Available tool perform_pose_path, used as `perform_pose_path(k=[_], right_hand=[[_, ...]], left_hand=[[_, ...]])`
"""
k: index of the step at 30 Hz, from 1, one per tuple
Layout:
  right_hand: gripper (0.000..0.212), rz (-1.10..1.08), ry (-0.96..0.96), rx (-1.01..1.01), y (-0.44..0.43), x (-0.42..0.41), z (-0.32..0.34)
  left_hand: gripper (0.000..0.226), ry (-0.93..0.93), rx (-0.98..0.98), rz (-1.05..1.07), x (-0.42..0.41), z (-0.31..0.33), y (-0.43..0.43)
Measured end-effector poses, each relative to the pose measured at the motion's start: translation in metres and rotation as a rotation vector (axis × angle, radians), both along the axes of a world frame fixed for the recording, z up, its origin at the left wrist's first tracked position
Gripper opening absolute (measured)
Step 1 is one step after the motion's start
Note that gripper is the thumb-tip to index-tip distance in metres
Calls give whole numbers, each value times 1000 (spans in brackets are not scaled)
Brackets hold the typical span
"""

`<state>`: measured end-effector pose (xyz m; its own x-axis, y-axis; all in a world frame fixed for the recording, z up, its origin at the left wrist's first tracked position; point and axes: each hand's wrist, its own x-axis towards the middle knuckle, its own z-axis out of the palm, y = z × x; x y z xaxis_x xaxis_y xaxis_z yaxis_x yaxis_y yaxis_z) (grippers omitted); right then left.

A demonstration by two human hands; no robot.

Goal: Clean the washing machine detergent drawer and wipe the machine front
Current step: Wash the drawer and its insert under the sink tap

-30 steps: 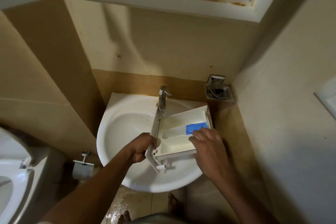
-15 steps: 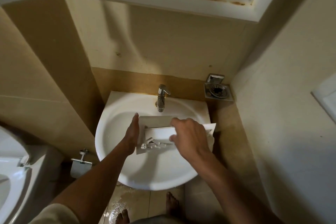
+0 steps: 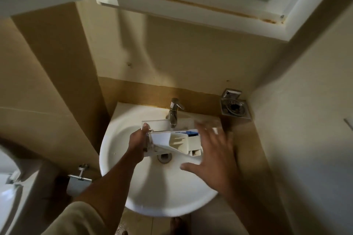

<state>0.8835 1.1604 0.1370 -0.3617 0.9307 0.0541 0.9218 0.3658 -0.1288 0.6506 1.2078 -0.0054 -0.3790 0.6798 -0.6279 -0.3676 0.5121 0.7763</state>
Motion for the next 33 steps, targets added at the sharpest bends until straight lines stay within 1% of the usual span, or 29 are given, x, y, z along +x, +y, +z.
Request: perform_pose_path(k=[1,2,3,4,5,6,9,10,12,15,17,20,23,24,26,28,29,31,33], right_hand=[[130,-77,-34,-71,4,16,-8],[137,-120,-3,-119,8,28,-17],[139,-148,97,-154,10,35,-24],[136,-170,214,-185,12,38,-31],[130,-180,285,-192,12,38,-35],[120,-163,304,-146,10,37,-41],[81,-100,284,113,8,38,-48],[73,-117,286,138,8,40,-47],[65,-191,271,129,5,43,-46],[65,-231,234,100,1,44,-53],[64,-213,219,102,0,39,-57],[62,-109,192,123,0,21,-60],[63,-51,232,72,-5,-2,-68],[62,-57,255,58,-7,-4,-71],[63,-107,304,52,-11,6,-74],[65,-155,314,94,-15,21,-79],[65,-170,301,120,-16,24,-80],[68,-135,286,144,-15,11,-81],[71,-29,298,131,-16,-15,-79]], left_hand=[[49,-8,3,-16,2,0,4],[49,-13,5,-31,4,-4,10],[49,-19,-1,-53,7,-4,12],[50,-26,-5,-75,11,-5,16],[51,-30,-19,-98,15,-5,19],[51,-34,-25,-117,19,-7,23],[45,-37,-27,-168,34,-1,33],[42,-39,-11,-191,40,1,38],[37,-61,6,-235,50,3,47],[26,-120,20,-192,60,8,50],[31,-127,30,-160,56,15,43],[35,-155,-10,-57,31,11,34],[45,-188,-42,-10,-2,5,24],[50,-171,-39,-22,-6,5,22],[54,-115,-35,-112,-1,4,21],[55,-77,0,-230,10,8,19],[55,-50,22,-255,13,11,18],[50,0,51,-197,11,23,17],[41,54,31,-77,-5,22,15]])
